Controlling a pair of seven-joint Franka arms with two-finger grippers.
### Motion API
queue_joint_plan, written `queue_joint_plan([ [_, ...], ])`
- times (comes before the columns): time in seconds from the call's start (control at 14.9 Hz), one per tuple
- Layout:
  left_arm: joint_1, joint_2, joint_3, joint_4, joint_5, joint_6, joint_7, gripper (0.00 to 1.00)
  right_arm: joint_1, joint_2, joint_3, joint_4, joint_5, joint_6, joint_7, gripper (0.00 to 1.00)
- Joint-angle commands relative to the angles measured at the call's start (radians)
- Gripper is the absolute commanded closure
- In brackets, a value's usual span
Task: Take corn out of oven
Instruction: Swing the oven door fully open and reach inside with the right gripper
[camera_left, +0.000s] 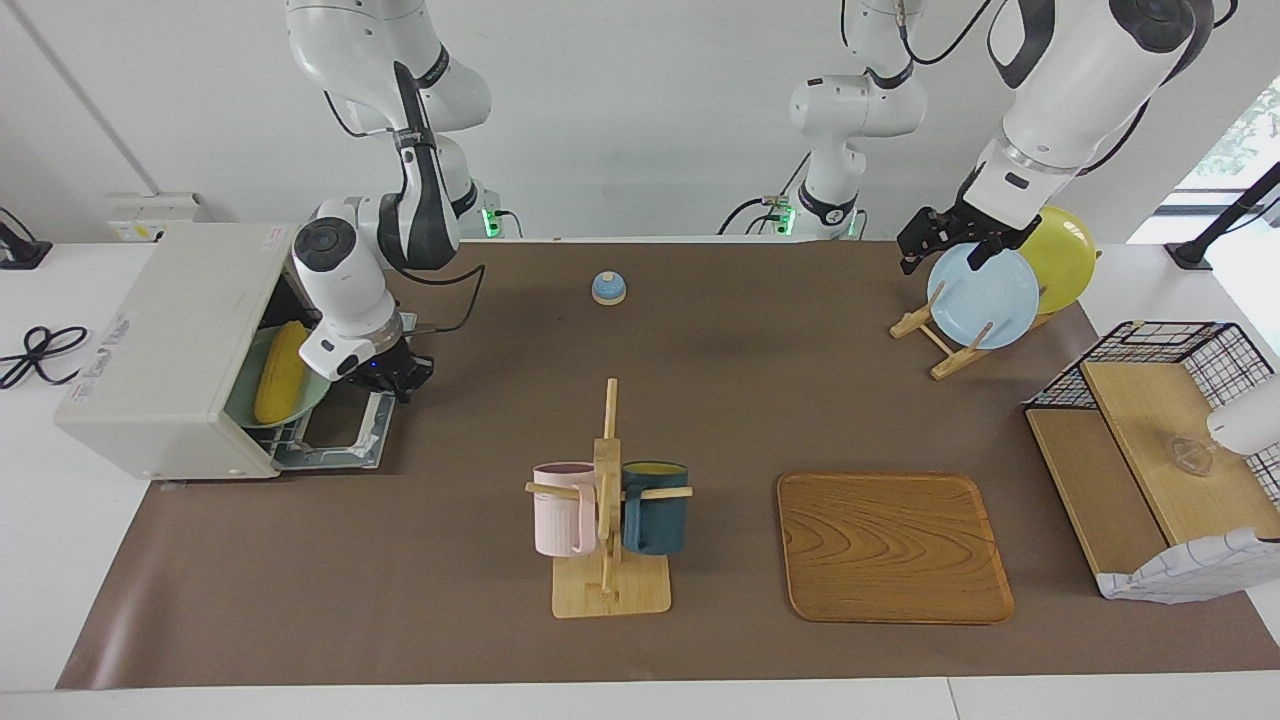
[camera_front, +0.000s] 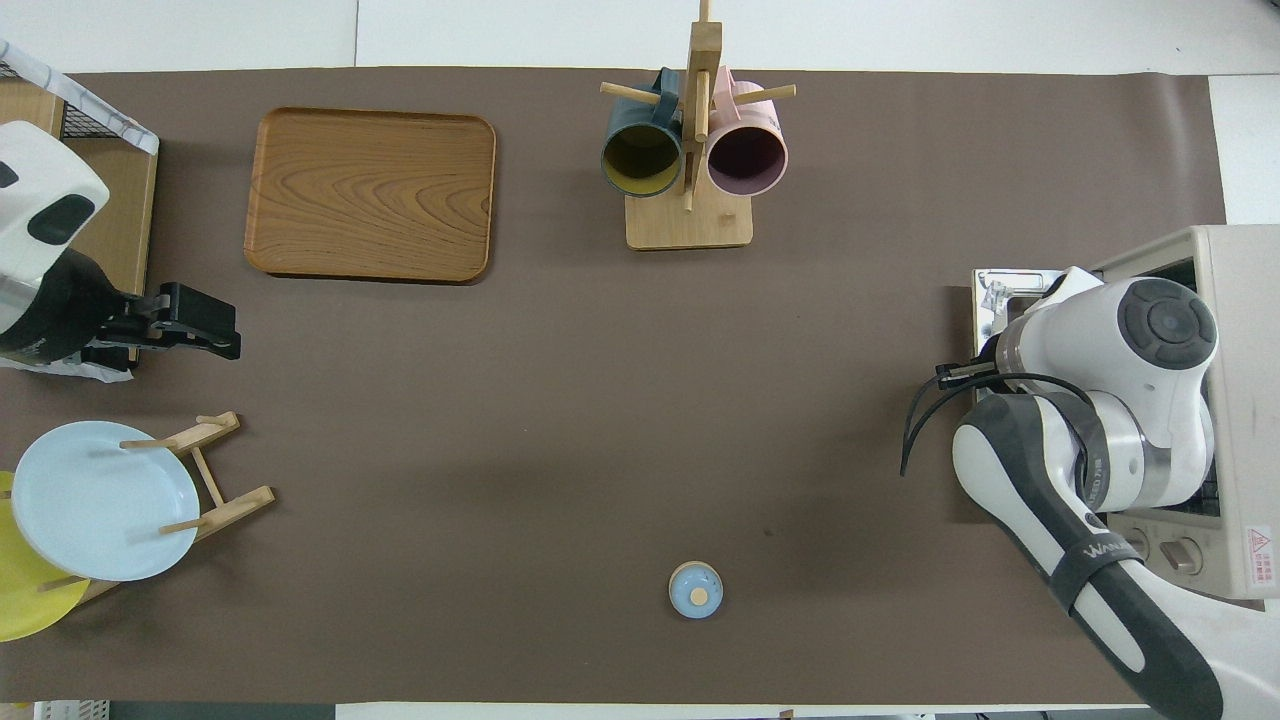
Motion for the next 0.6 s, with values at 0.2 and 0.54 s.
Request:
queue_joint_plan([
  [0.2,0.007,-0.006,-0.006,0.010,0.016,-0.018,0.004,0.00,0.079,-0.002,-0.021,0.018,0.031,-0.005,0.071,1.00],
  [0.54,0.007,-0.005,-0.005,0.010,0.016,-0.018,0.004,0.00,0.011,-0.029,-0.022,0.245,0.019,-0.360,0.051,0.86],
])
